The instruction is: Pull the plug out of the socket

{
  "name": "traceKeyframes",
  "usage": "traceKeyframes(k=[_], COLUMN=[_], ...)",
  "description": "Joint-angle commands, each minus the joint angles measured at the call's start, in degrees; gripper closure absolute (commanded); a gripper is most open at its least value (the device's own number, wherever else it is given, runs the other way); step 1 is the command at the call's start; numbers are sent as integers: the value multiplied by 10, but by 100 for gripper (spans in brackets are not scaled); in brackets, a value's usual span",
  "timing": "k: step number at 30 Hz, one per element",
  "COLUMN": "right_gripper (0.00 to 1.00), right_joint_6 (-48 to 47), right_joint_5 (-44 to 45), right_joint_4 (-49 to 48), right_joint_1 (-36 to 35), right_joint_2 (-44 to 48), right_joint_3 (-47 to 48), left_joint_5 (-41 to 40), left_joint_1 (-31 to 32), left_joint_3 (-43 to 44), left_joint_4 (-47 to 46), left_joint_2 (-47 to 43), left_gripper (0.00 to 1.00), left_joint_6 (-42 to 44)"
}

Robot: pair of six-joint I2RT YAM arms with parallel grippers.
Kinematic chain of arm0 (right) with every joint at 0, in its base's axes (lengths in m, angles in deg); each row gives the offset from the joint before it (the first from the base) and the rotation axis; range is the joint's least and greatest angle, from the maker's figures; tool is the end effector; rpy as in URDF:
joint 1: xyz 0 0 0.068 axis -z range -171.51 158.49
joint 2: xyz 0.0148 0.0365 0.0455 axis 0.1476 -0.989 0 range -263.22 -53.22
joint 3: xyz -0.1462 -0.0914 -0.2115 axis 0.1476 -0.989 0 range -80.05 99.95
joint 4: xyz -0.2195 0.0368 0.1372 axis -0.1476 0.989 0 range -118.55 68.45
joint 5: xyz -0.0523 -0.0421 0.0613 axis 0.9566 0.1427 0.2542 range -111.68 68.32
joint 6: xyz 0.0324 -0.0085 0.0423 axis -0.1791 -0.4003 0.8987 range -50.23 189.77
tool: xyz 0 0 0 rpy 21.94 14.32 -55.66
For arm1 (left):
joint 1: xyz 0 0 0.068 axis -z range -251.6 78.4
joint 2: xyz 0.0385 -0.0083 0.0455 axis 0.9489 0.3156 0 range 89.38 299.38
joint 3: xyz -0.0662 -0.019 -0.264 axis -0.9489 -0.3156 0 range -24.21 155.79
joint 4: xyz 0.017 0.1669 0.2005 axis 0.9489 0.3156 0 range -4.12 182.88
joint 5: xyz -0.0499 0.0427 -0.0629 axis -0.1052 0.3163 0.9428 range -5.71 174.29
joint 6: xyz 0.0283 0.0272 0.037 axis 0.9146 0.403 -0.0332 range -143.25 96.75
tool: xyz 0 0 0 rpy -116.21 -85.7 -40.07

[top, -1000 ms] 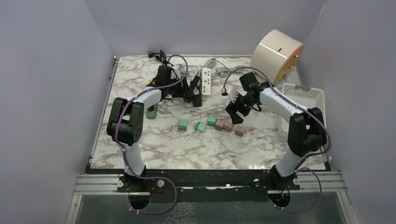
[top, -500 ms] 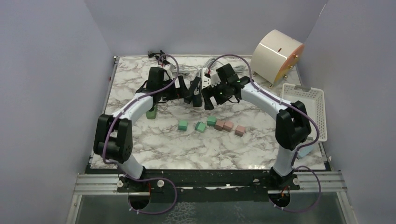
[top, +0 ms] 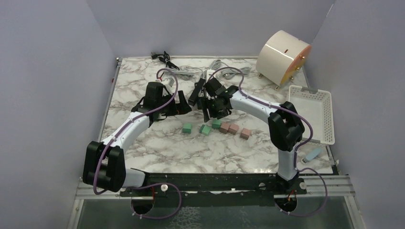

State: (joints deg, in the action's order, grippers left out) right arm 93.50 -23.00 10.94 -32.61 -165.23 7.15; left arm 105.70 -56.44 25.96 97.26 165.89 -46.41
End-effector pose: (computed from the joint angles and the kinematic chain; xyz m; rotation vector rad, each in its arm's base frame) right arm 0.3115 0.2727 0.2112 -0.4227 2.7194 0.3634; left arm 0.2759 -0.0882 0.2498 0.0519 2.2895 -0.7747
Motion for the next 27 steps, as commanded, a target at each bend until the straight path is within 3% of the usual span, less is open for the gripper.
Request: traceKeyframes(k=[1, 8, 17, 27], right_gripper=[31, 30, 36, 45], right_joint_6=[46, 60, 65, 58], right_joint_5=[73, 127, 86, 52], right_joint_4=[42, 40, 12, -13], right_joint_1=[0, 0, -1, -9], right_joint_2=[-27, -12, -31, -40], right_joint_3=[18, 1, -19, -20], left_joint_5=[7, 40, -26, -38], left_joint_1=[8, 40, 68, 68], left_joint_3=[-6, -26, -56, -78], left_joint_4=[7, 14, 35, 35], left_joint_2=[-10, -36, -29, -13], left_gripper=[1, 1, 3, 4], left_joint_6=[-7, 40, 12, -9])
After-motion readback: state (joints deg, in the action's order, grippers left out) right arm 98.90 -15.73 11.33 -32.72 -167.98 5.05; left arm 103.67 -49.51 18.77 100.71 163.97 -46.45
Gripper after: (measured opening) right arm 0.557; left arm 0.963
